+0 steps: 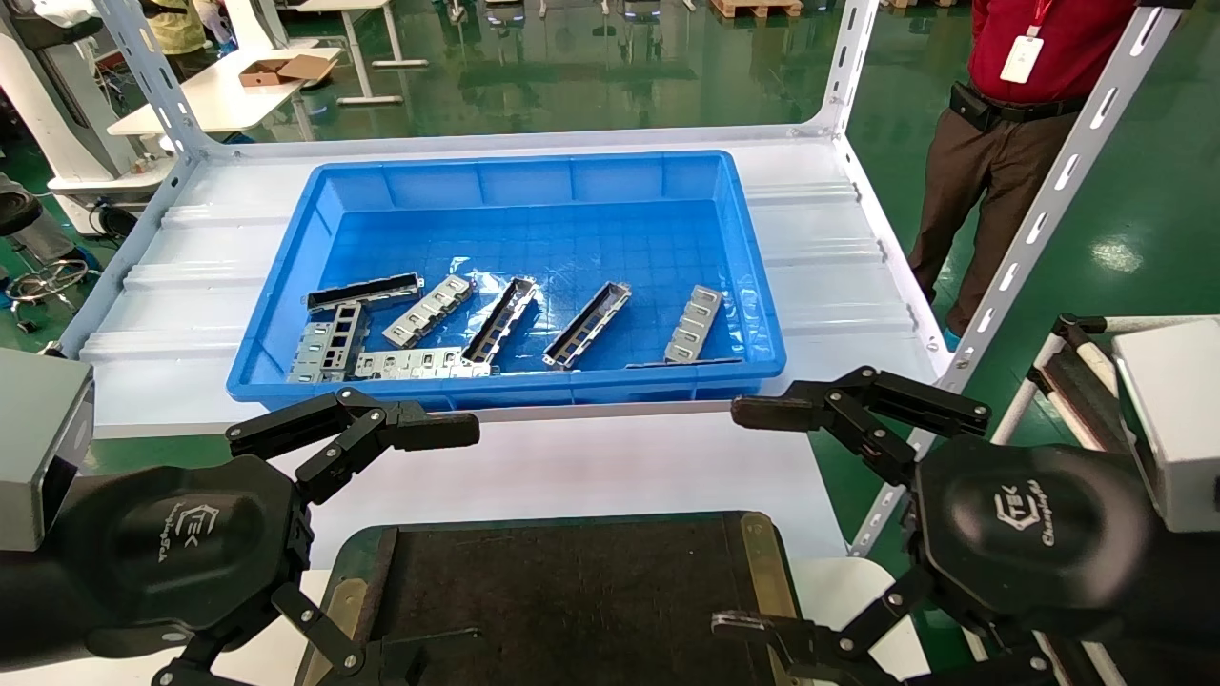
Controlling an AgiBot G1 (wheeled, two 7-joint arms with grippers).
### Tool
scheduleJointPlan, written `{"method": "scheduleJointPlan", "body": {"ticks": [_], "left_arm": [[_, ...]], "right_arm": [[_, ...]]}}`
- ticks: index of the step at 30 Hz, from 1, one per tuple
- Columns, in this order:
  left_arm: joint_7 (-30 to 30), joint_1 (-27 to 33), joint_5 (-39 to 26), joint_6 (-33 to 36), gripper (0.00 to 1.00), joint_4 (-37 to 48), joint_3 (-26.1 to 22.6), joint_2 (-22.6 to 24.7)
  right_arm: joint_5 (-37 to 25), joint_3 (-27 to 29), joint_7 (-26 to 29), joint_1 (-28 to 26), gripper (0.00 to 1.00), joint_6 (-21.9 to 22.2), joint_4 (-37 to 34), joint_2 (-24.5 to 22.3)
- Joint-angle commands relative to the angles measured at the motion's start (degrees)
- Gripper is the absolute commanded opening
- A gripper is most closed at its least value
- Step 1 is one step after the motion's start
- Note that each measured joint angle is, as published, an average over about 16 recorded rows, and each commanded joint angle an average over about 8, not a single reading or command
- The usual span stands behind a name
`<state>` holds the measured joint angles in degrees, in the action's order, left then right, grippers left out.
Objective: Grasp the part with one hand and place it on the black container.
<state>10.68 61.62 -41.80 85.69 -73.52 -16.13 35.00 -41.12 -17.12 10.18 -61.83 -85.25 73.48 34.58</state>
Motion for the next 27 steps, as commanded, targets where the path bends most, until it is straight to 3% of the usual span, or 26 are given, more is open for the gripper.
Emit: {"method": "scheduleJointPlan", "body": {"ticks": [1, 27], "left_arm": [[0.0, 0.0, 0.0, 0.0, 1.00, 0.0, 0.0, 0.0], [-0.1, 0.0, 0.1, 0.0, 1.00, 0.0, -0.1, 0.0]], "right_arm": [[0.0, 0.0, 0.0, 0.0, 1.00, 0.0, 0.0, 0.0], [-0.6, 0.9, 0.5, 0.2, 1.00, -0.4, 0.1, 0.4]]}}
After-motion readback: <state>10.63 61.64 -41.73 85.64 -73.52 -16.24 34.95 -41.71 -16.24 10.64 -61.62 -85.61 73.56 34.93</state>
